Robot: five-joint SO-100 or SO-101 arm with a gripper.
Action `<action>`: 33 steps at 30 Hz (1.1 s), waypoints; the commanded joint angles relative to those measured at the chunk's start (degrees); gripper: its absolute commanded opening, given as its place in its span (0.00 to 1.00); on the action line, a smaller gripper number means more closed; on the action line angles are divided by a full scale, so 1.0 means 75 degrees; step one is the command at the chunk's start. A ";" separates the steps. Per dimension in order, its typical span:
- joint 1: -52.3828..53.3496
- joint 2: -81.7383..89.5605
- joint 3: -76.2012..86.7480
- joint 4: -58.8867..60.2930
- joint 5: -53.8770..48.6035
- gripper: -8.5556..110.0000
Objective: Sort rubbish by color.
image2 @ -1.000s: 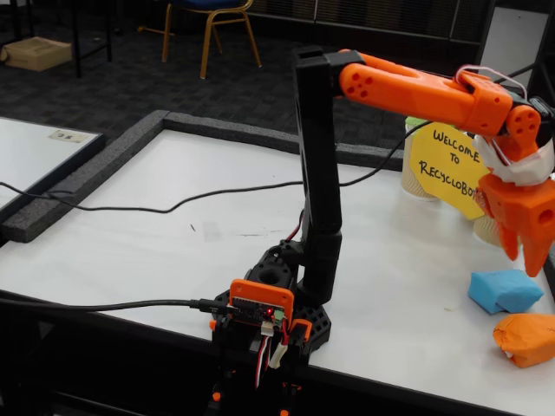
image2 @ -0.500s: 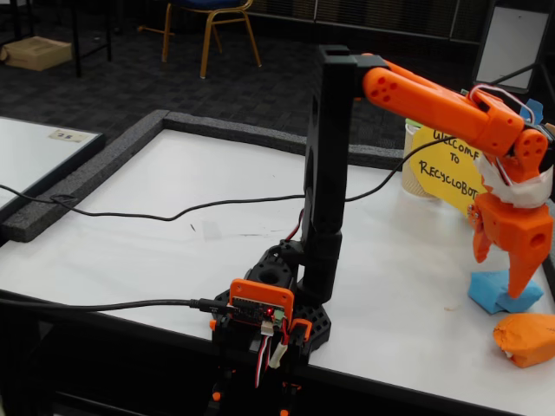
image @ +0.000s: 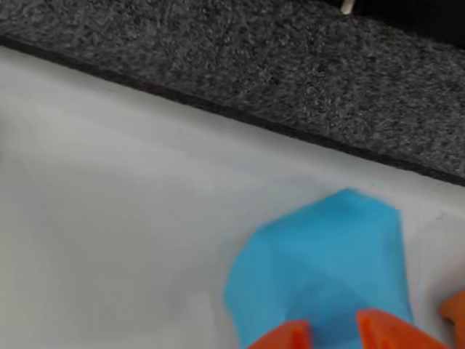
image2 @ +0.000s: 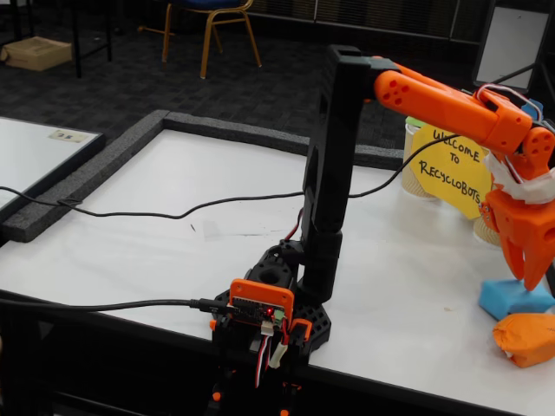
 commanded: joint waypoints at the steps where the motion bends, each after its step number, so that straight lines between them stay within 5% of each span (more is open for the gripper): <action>1: -0.0211 0.0305 -0.1359 0.0527 0.0023 0.07; 22: 0.0668 -0.0387 -0.1242 0.0844 0.0012 0.26; 27: 0.0656 -0.0645 -0.1242 0.0891 0.0012 0.24; 33: 0.0480 -0.0715 -0.1453 0.0785 0.0023 0.07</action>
